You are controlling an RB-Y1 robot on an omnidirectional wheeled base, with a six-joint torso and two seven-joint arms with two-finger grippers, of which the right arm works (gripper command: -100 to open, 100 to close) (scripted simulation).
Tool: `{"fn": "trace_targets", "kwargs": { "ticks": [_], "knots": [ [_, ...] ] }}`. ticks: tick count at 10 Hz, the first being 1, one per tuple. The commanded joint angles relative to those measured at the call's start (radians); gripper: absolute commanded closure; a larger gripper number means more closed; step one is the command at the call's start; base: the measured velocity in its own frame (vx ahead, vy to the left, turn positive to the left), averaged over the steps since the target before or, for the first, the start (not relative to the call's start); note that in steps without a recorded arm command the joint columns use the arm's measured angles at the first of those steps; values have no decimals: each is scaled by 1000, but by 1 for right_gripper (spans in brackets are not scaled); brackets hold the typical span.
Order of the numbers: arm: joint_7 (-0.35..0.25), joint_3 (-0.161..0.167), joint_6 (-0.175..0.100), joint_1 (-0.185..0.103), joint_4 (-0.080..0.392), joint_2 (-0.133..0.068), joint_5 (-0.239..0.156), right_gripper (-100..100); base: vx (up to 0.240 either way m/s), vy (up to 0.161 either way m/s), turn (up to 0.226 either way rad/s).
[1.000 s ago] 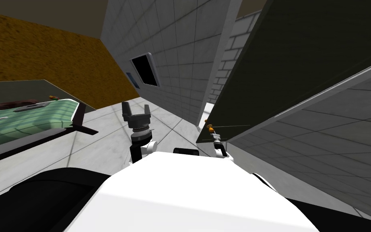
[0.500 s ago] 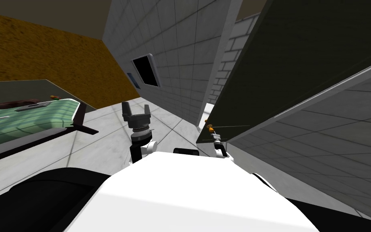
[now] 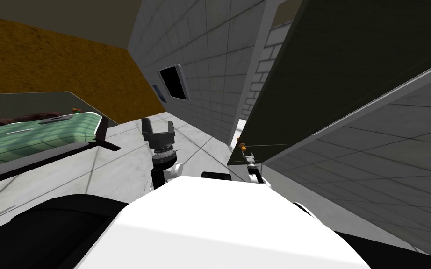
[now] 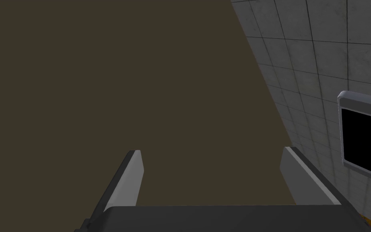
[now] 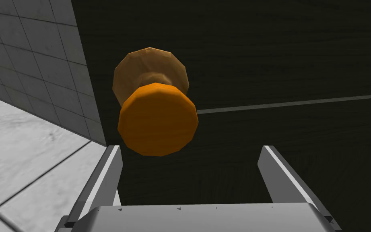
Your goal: Pull the door open
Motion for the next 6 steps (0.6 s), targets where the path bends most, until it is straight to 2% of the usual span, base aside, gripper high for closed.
{"fn": "trace_targets", "kwargs": {
  "ticks": [1, 2, 4, 5, 6],
  "knots": [
    [-17, 25, -28, 3, 6, -2, 14, -100, -148, -41, 62],
    [-26, 46, -48, 10, -1, -4, 25, -100, -147, -58, 65],
    [-38, 75, -76, 20, -11, -7, 42, -100, -163, -117, 83],
    [-41, 69, -77, 10, 11, -4, 39, -100, -78, -48, 19],
    [-29, 44, -79, 7, 19, 5, 34, -100, -30, -28, 285]
  ]
}}
